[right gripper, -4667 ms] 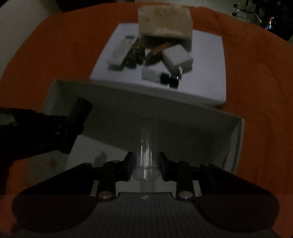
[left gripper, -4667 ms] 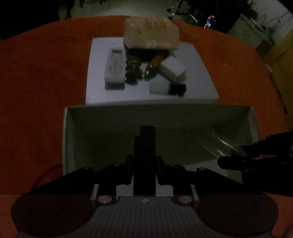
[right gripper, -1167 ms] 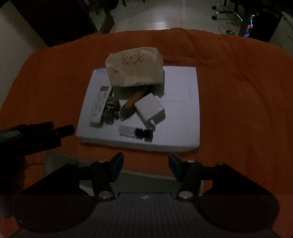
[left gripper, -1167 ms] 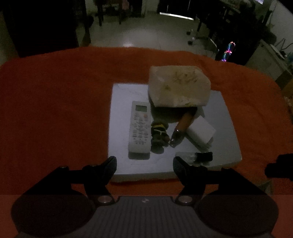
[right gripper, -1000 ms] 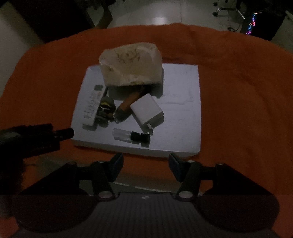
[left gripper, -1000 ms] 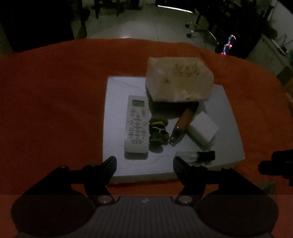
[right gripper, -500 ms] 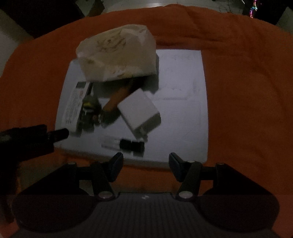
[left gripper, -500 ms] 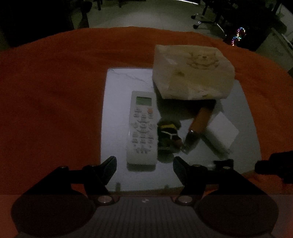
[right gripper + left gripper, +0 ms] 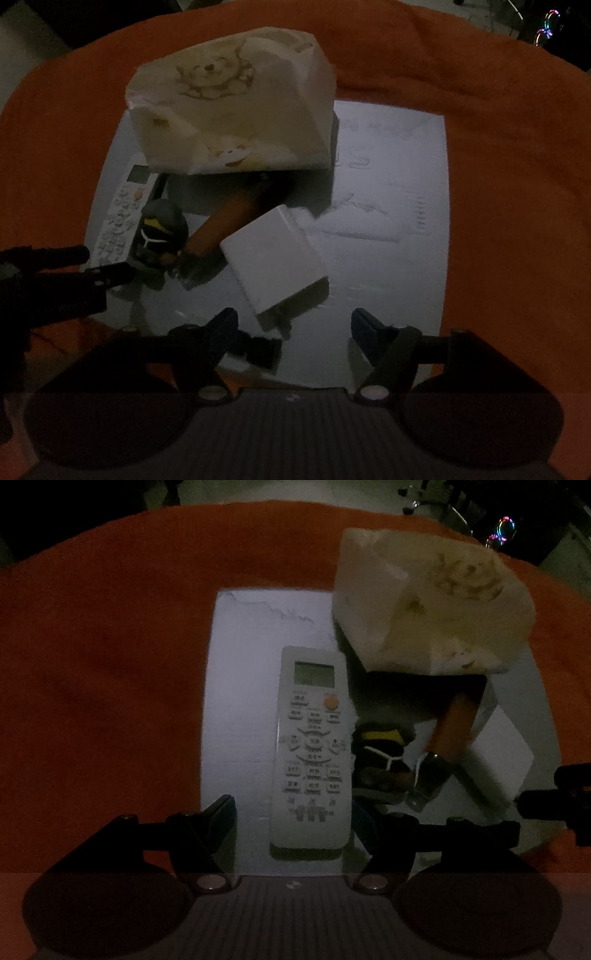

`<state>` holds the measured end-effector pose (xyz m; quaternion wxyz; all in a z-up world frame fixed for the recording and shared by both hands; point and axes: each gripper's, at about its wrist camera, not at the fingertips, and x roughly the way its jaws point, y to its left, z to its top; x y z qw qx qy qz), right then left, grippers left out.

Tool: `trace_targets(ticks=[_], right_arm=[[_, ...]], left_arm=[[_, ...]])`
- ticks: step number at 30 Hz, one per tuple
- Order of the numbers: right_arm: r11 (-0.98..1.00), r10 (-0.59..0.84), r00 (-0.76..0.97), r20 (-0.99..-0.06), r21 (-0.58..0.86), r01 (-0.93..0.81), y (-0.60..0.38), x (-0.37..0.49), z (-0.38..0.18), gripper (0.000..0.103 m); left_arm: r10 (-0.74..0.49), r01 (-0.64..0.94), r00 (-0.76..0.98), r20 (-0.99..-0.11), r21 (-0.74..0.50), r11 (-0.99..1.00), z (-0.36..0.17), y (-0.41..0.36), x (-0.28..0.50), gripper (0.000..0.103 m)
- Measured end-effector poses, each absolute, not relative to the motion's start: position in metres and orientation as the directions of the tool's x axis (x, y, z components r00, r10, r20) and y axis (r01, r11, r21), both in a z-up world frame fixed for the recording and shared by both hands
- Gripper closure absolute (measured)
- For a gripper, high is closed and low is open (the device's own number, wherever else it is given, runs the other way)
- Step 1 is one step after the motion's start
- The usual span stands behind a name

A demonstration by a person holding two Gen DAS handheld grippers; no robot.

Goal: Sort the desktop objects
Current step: 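Lower the left gripper to the white remote while the right gripper nears the white charger, then close the left gripper on the white remote while the right gripper grasps the white charger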

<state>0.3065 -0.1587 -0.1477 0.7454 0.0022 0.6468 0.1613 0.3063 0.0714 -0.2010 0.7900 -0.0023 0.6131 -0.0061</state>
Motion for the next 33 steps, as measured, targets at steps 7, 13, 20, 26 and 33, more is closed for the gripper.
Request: trace_targets(ticks=[7, 13, 20, 26, 33], right_arm=[[0.943, 0.250, 0.093, -0.964, 0.221, -0.248, -0.151, 0.320, -0.161, 0.032], [0.934, 0.237, 0.093, -0.967, 0.200, -0.297, -0.137, 0.328, -0.167, 0.031], [0.913, 0.183, 0.116, -0.976, 0.125, -0.389, -0.120, 0.325, -0.177, 0.035], [0.914, 0.184, 0.156, -0.970, 0.110, -0.390, -0.128, 0.317, -0.174, 0.036], [0.944, 0.164, 0.153, -0.975, 0.110, -0.310, -0.155, 0.317, -0.173, 0.037]], left_arm=[[0.002, 0.014, 0.270, -0.963, 0.006, 1.000, -0.202, 0.067, 0.320, 0.037], [0.005, -0.006, 0.289, -0.957, 0.004, 1.000, -0.203, 0.070, 0.330, 0.034], [-0.009, 0.049, 0.324, -0.946, 0.007, 0.999, -0.205, 0.061, 0.323, 0.062], [-0.032, 0.063, 0.341, -0.939, -0.011, 0.998, -0.204, 0.066, 0.311, 0.062], [-0.019, 0.056, 0.320, -0.947, -0.001, 0.998, -0.206, 0.075, 0.301, 0.062]])
